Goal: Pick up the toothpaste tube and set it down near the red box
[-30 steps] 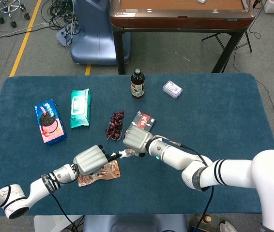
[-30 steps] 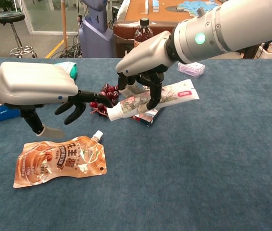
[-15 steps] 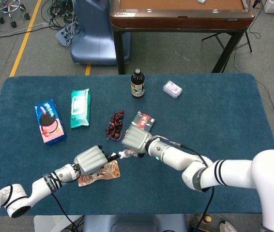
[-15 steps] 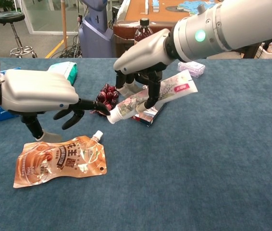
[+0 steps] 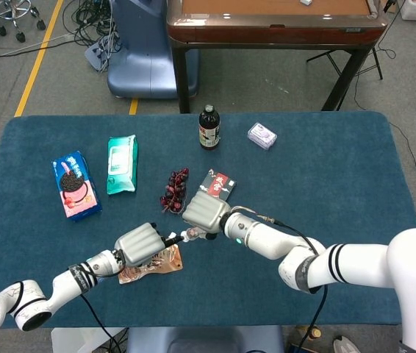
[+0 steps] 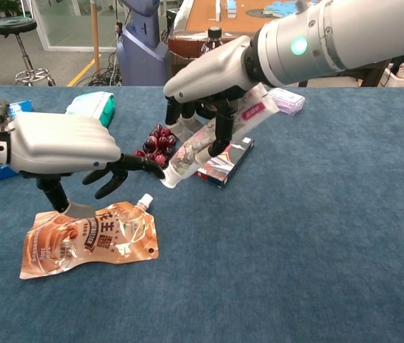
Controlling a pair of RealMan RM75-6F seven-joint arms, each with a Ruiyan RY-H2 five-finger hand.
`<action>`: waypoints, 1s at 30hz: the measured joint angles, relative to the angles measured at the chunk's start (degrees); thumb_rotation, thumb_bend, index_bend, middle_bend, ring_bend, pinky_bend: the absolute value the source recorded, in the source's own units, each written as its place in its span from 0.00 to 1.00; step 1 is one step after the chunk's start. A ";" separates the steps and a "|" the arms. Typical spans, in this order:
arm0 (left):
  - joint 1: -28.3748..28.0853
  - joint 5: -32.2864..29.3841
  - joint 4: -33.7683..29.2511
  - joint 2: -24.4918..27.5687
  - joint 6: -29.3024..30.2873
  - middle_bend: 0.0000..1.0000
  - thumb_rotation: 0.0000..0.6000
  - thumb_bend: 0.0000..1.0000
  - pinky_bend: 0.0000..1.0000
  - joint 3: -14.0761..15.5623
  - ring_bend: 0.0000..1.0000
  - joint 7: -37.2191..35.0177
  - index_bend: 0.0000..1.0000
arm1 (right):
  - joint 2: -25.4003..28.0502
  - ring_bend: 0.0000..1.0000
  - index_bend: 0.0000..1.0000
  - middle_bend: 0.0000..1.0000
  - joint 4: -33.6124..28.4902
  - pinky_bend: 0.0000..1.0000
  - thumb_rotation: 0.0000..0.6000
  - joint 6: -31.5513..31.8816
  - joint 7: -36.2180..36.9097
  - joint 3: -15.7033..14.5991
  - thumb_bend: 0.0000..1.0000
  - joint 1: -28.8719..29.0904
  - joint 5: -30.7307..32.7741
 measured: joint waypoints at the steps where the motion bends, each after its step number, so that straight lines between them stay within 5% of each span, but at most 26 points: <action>1: -0.05 -0.12 0.04 -0.07 -0.01 0.57 1.00 0.26 0.43 0.01 0.59 0.02 0.12 | 0.02 0.71 0.84 0.72 -0.02 0.44 1.00 0.13 0.06 0.08 0.99 -0.07 -0.22; 30: -1.83 -3.91 1.73 -1.97 -0.84 0.57 1.00 0.26 0.44 0.46 0.58 0.99 0.12 | 0.81 0.75 0.87 0.74 -0.75 0.44 1.00 1.40 3.17 2.89 1.00 -2.61 -4.87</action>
